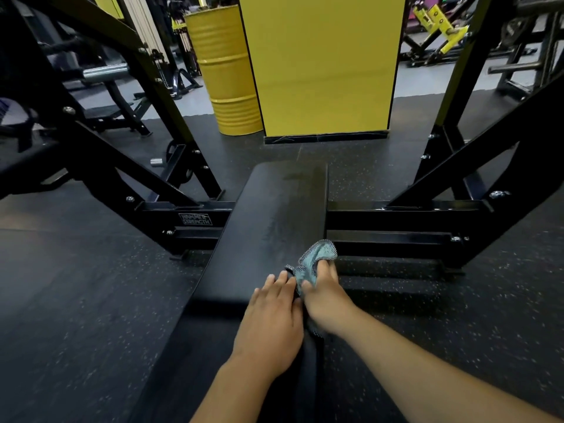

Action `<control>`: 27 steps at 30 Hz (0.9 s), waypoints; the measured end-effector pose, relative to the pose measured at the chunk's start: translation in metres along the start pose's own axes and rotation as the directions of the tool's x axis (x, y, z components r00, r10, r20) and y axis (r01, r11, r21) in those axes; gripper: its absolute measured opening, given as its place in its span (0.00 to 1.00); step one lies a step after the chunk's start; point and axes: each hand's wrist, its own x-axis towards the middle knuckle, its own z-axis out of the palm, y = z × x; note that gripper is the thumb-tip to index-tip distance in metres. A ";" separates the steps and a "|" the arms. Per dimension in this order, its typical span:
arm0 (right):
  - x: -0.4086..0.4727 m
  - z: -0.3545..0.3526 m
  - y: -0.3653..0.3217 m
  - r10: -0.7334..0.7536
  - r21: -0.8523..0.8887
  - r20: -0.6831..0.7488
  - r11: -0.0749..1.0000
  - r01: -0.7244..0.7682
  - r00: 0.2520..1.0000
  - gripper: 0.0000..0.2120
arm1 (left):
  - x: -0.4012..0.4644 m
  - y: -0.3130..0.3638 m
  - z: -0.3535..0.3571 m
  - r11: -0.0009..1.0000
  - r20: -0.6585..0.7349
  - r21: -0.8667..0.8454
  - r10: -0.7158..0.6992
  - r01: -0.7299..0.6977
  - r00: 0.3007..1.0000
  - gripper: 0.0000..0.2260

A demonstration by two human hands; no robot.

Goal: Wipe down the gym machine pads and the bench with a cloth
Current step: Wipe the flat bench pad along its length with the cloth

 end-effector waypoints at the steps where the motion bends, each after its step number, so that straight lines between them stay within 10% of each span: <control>1: -0.007 0.000 0.000 -0.011 0.010 0.005 1.000 0.011 1.000 0.25 | -0.006 0.002 0.000 1.000 0.005 -0.009 -0.005 0.005 1.000 0.23; 10: -0.054 -0.014 -0.023 -0.060 0.053 0.065 0.997 0.057 0.996 0.34 | -0.042 0.017 -0.017 0.893 0.015 -0.443 -0.078 0.077 0.997 0.21; 20: -0.095 -0.076 -0.108 -0.222 0.409 -0.051 0.885 0.223 0.974 0.31 | -0.042 0.040 -0.090 0.431 -0.101 -0.902 -0.235 0.011 0.967 0.27; 27: -0.146 -0.138 -0.176 -0.367 0.396 -0.182 0.822 0.410 0.912 0.15 | -0.063 0.076 -0.166 0.249 -0.207 -0.955 -0.178 -0.159 0.962 0.03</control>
